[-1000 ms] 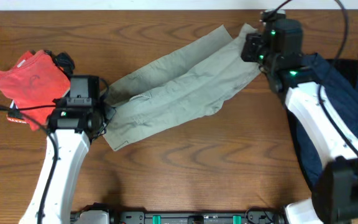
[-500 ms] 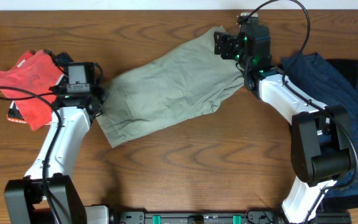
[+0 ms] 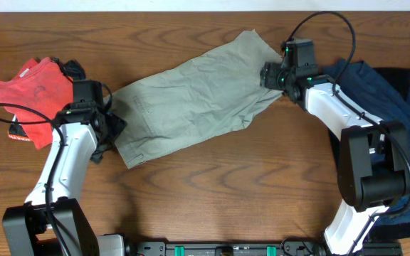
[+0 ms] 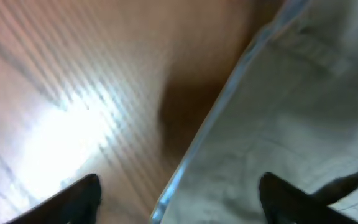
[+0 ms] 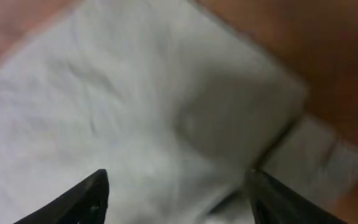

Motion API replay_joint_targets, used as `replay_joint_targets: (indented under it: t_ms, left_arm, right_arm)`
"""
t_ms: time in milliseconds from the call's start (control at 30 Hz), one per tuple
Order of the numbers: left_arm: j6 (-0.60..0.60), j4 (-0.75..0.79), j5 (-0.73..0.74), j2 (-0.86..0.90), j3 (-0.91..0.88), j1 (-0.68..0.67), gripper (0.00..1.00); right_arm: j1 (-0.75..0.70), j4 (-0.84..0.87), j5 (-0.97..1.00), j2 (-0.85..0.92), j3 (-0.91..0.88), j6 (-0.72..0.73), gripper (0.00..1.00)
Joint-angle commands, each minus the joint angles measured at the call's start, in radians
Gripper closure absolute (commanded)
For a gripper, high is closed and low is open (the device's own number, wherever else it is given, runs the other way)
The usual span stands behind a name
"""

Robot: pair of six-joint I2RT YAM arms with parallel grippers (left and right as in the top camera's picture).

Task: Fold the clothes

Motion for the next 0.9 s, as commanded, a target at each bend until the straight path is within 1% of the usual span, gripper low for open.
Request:
replay_joint_targets:
  t_ms: [0,67,100,167,200,233,300,500,567,633,667,733,767,800,833,867]
  left_arm:
    - [0.040,-0.009,0.004,-0.001,-0.042,0.001,0.09]
    - [0.040,0.008,0.004,-0.001,-0.065,0.001,0.05]
    - [0.041,0.020,0.004,-0.001,-0.076,0.001,0.05]
    - [0.065,0.056,0.024,0.004,-0.098,0.001,0.05]
    - [0.101,0.082,0.056,0.009,-0.106,0.001,0.05]
    - [0.146,0.118,0.105,0.017,-0.114,0.001,0.05]
    - [0.200,0.163,0.166,0.039,-0.124,0.001,0.05]
    - [0.227,0.234,0.216,0.142,-0.126,0.001,0.05]
    - [0.250,0.268,0.268,0.178,-0.126,0.001,0.09]
    - [0.250,0.284,0.306,0.208,-0.126,0.001,0.20]
    - [0.250,0.285,0.315,0.220,-0.126,0.001,0.30]
    - [0.266,0.283,0.313,0.231,-0.126,0.001,0.55]
    - [0.292,0.283,0.313,0.232,-0.126,0.001,0.69]
    - [0.309,0.283,0.313,0.232,-0.126,0.001,0.76]
    - [0.323,0.280,0.313,0.232,-0.125,0.001,0.87]
    - [0.328,0.272,0.313,0.232,-0.122,0.001,0.94]
  right_arm:
    - [0.011,-0.068,0.002,0.014,0.011,-0.003,0.34]
    - [0.011,-0.115,0.001,0.012,0.011,-0.003,0.37]
    - [0.011,-0.132,0.002,0.011,0.011,-0.003,0.36]
    - [0.011,-0.163,0.002,0.004,0.011,-0.003,0.27]
    - [0.011,-0.177,0.002,-0.006,0.011,-0.003,0.25]
    - [0.011,-0.185,0.002,-0.014,0.011,-0.003,0.25]
    - [0.011,-0.196,0.002,-0.044,0.011,-0.003,0.24]
    - [0.016,-0.209,0.000,-0.166,0.011,-0.026,0.24]
    - [0.023,-0.220,0.000,-0.198,0.011,-0.046,0.23]
    - [0.028,-0.235,0.001,-0.219,0.011,-0.046,0.23]
    - [0.030,-0.241,0.001,-0.224,0.011,-0.045,0.23]
    - [0.031,-0.251,0.000,-0.227,0.011,-0.045,0.25]
    - [0.033,-0.253,0.001,-0.227,0.011,-0.046,0.27]
    - [0.035,-0.253,0.001,-0.226,0.011,-0.046,0.28]
    - [0.042,-0.252,0.001,-0.226,0.011,-0.053,0.29]
    - [0.048,-0.248,0.000,-0.226,0.011,-0.062,0.32]
